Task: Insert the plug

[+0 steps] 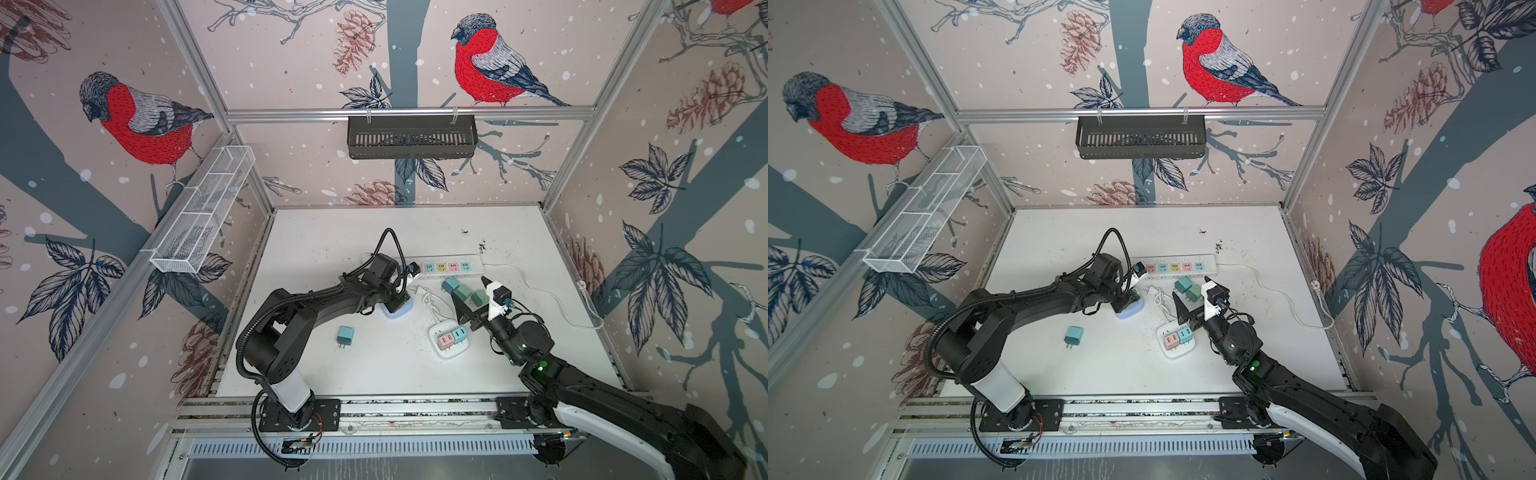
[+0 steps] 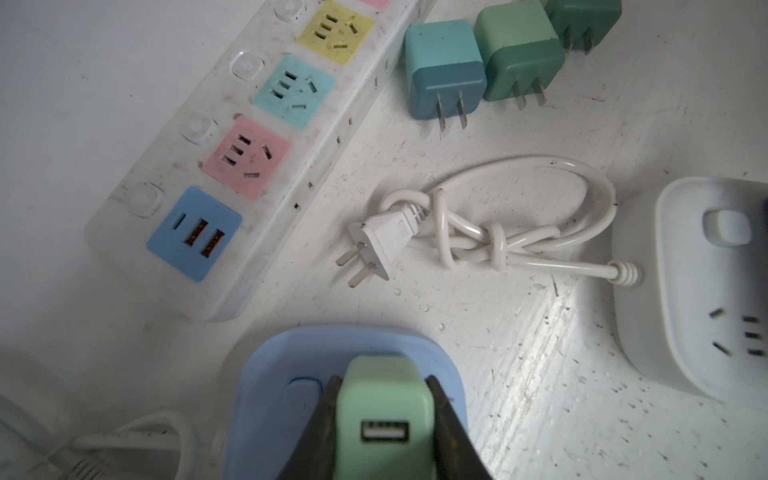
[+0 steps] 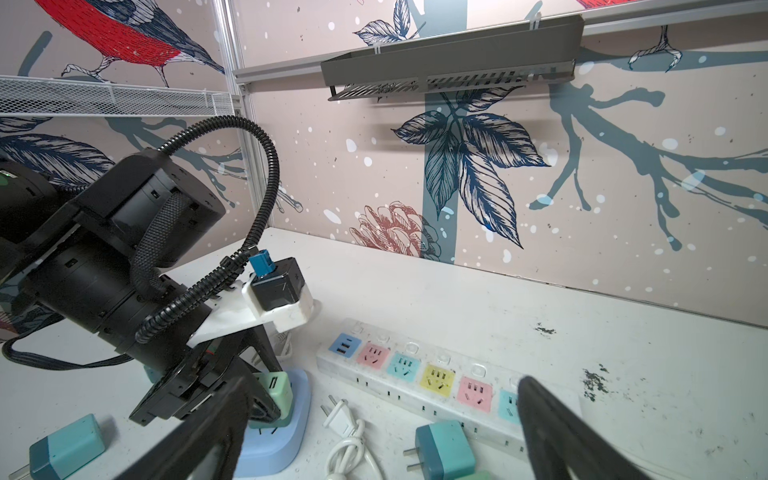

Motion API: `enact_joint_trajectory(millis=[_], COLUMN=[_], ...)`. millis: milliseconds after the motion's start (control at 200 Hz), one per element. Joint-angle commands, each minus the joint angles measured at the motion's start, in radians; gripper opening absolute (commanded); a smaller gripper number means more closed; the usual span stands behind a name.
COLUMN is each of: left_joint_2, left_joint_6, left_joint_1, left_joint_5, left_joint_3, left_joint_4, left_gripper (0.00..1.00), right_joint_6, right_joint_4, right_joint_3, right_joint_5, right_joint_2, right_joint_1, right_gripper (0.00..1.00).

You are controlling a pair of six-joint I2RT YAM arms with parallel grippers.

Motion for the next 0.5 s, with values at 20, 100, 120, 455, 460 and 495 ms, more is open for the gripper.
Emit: enact_joint_trajectory(millis=[20,100,120,455,460,495], left_joint_2=[-0.008,-0.025,-0.029,-0.04,-0.039,-0.036], left_joint_6=[-0.018,-0.033,-0.035,-0.04,-0.04,-0.04], left_joint_1=[0.013,0.019,0.021,0.021,0.021,0.022], left_joint_5=[0.112,0.124,0.124,0.096,0.095,0.086], left_joint_3=[-0.006,-0.026,-0.03,-0.039,-0.037,-0.035], left_joint_4=[-0.067,-0.042,-0.038,-0.018,-0.018,-0.016], left_gripper=[0.0,0.0,0.0,0.0,0.0,0.0], right_joint_6=[0.018,0.027,0.03,0.272,0.276,0.306], right_joint_4=[0.019,0.021,0.021,-0.152,-0.156,-0.18], right_joint_3=[0.01,0.011,0.013,0.104,0.106,0.113], right_joint_5=[-0.002,0.001,0.005,0.224,0.226,0.23], right_joint_2=[0.011,0.018,0.02,0.035,0.034,0.032], right_joint_1=[-0.001,-0.003,-0.003,-0.032,-0.034,-0.047], right_gripper=[1.0,1.0,1.0,1.0,1.0,1.0])
